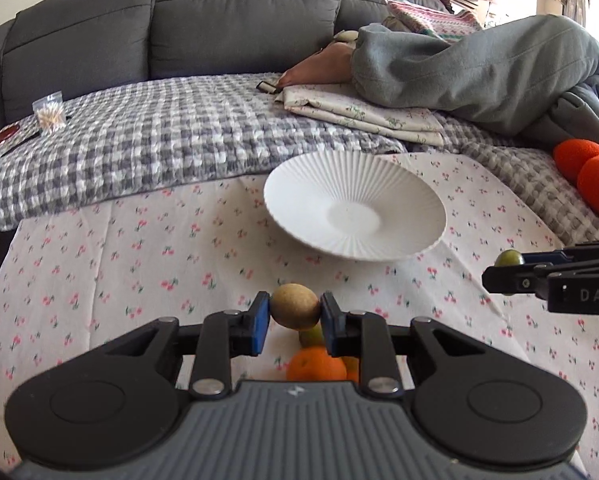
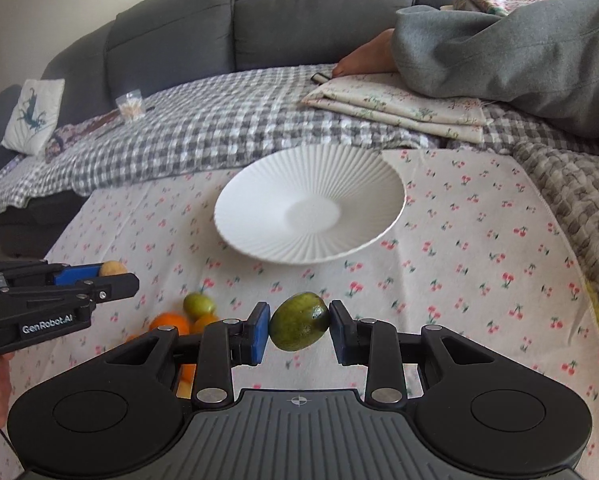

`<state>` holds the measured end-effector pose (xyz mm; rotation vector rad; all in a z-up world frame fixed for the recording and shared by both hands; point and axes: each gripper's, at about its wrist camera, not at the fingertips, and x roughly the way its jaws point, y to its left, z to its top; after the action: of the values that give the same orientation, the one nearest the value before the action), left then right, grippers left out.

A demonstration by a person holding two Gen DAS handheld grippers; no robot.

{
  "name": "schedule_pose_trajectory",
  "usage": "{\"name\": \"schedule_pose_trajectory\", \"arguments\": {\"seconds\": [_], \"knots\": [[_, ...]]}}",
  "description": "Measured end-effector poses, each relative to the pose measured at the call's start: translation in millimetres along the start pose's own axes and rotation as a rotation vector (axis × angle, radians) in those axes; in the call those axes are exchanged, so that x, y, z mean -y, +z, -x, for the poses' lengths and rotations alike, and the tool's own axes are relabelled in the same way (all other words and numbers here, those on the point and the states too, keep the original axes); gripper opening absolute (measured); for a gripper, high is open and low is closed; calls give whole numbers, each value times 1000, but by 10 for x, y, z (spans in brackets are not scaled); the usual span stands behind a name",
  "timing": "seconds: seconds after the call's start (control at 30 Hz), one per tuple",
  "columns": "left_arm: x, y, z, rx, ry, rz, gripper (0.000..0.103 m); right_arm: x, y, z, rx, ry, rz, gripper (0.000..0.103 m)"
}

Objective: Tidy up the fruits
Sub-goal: 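Carry kiwi and lime to the white bowl and open both tools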

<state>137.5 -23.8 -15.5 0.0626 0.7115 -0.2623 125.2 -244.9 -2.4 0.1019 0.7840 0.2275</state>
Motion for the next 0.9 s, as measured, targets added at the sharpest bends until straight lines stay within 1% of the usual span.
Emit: {"name": "schedule_pose_trajectory", "arguments": {"seconds": [0.07, 0.13, 0.3, 0.43, 0.53, 0.67, 0.77, 0.9], "knots": [[14, 91, -101, 0, -2, 2, 25, 78, 87, -30, 10, 6, -16, 31], [26, 180, -198, 6, 0, 3, 25, 139, 171, -86, 18, -7, -14, 31], [58, 381, -432, 40, -1, 0, 25, 277, 349, -306, 26, -25, -27, 31], [130, 492, -622, 61, -6, -30, 25, 346, 475, -487, 31, -24, -39, 31], [180, 525, -791, 47, -14, -44, 25, 344, 554, -603, 37, -19, -32, 31], [221, 516, -994, 20, -16, -59, 25, 308, 597, -770, 26, -20, -12, 31], [234, 506, -1090, 18, -23, -80, 25, 293, 613, -878, 16, -29, 2, 31], [221, 481, -1200, -3, -27, -83, 25, 300, 607, -1021, 0, -36, 12, 31]]}}
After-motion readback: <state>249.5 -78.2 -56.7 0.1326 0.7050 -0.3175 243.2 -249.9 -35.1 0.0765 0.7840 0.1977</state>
